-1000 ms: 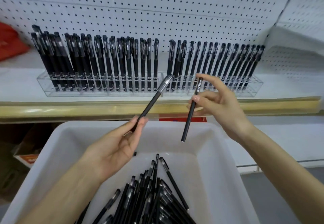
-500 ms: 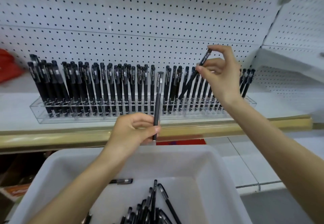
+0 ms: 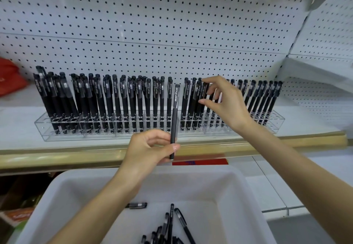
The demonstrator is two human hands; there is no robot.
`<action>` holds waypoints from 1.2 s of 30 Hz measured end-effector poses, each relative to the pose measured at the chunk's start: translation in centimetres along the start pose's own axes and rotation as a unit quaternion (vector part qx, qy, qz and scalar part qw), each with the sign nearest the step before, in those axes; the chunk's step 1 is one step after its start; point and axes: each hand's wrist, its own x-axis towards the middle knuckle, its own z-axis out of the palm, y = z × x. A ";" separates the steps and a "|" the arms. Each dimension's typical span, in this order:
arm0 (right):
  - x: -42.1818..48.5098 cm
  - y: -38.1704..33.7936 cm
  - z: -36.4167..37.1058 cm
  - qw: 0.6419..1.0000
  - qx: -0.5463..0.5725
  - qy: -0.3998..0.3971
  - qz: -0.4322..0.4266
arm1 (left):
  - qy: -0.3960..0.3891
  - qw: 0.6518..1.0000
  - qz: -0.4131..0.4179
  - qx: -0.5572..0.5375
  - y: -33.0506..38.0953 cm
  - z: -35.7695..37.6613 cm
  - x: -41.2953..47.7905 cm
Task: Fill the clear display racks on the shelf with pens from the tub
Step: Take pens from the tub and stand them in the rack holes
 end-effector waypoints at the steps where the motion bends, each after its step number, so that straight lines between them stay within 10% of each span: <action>1: 0.1 0.0 0.0 1.000 -0.022 0.003 -0.006 | -0.001 1.000 0.002 0.000 0.0 0.0 0.0; 16: -0.2 -1.2 -1.5 0.996 0.067 0.043 0.047 | -0.001 1.000 0.000 0.002 0.0 0.1 -0.1; 24: -3.0 -6.9 -1.8 0.921 0.362 -0.075 0.123 | -0.006 0.999 0.018 0.026 0.1 1.8 -0.3; 36: -3.6 -6.4 -2.7 0.897 0.422 -0.056 0.121 | -0.048 0.999 0.013 0.015 0.6 3.4 -0.3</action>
